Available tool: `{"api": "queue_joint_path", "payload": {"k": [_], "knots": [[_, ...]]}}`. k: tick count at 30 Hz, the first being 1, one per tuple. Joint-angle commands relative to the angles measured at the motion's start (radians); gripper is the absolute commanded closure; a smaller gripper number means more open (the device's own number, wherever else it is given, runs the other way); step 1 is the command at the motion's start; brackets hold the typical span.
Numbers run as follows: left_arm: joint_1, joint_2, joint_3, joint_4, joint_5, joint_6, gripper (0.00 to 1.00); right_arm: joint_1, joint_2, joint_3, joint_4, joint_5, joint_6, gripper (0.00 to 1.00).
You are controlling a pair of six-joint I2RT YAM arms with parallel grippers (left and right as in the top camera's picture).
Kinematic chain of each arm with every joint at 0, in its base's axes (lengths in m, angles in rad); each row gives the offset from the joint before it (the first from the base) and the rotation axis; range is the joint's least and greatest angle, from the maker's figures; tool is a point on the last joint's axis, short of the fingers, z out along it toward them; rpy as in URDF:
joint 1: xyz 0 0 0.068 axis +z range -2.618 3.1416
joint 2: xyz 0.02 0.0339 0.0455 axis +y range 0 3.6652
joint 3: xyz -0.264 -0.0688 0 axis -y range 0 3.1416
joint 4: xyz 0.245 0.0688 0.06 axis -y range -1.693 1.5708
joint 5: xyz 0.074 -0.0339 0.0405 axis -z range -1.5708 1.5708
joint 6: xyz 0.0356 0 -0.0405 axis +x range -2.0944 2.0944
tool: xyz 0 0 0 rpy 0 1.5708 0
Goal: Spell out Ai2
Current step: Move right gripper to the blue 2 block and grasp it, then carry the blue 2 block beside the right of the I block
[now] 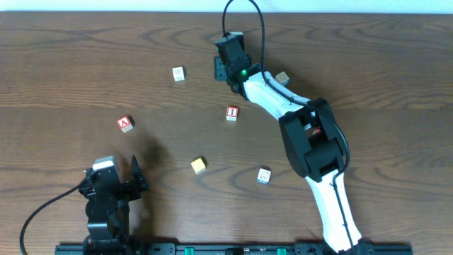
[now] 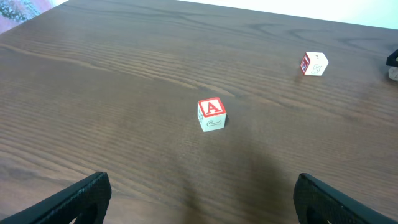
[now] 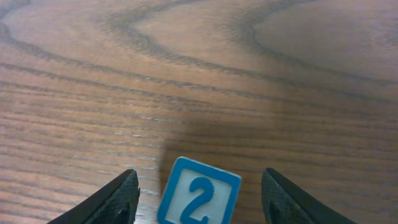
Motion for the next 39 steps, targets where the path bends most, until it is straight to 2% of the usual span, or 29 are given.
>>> {"api": "queue_joint_path", "payload": {"k": [1, 6, 13, 30, 32, 36, 39], "knots": [[0.002, -0.006, -0.020, -0.003, -0.018, -0.008, 0.05, -0.007, -0.042, 0.006, 0.003, 0.016, 0.031, 0.38], [0.002, -0.006, -0.020, -0.003, -0.018, -0.008, 0.05, -0.007, -0.042, 0.006, 0.002, 0.016, 0.091, 0.40], [0.002, -0.006, -0.020, -0.003, -0.018, -0.008, 0.05, -0.007, -0.042, 0.005, -0.016, 0.017, 0.090, 0.46], [0.002, -0.006, -0.020, -0.003, -0.018, -0.008, 0.05, -0.012, -0.042, 0.005, -0.069, 0.047, 0.101, 0.49], [0.002, -0.006, -0.020, -0.003, -0.018, -0.008, 0.05, -0.012, -0.042, 0.005, -0.066, 0.047, 0.101, 0.53], [0.002, -0.006, -0.020, -0.003, -0.018, -0.008, 0.05, -0.012, -0.042, 0.005, -0.061, 0.047, 0.101, 0.68], [0.002, -0.006, -0.020, -0.003, -0.018, -0.008, 0.05, -0.012, -0.042, 0.005, -0.061, 0.047, 0.101, 0.71]]}}
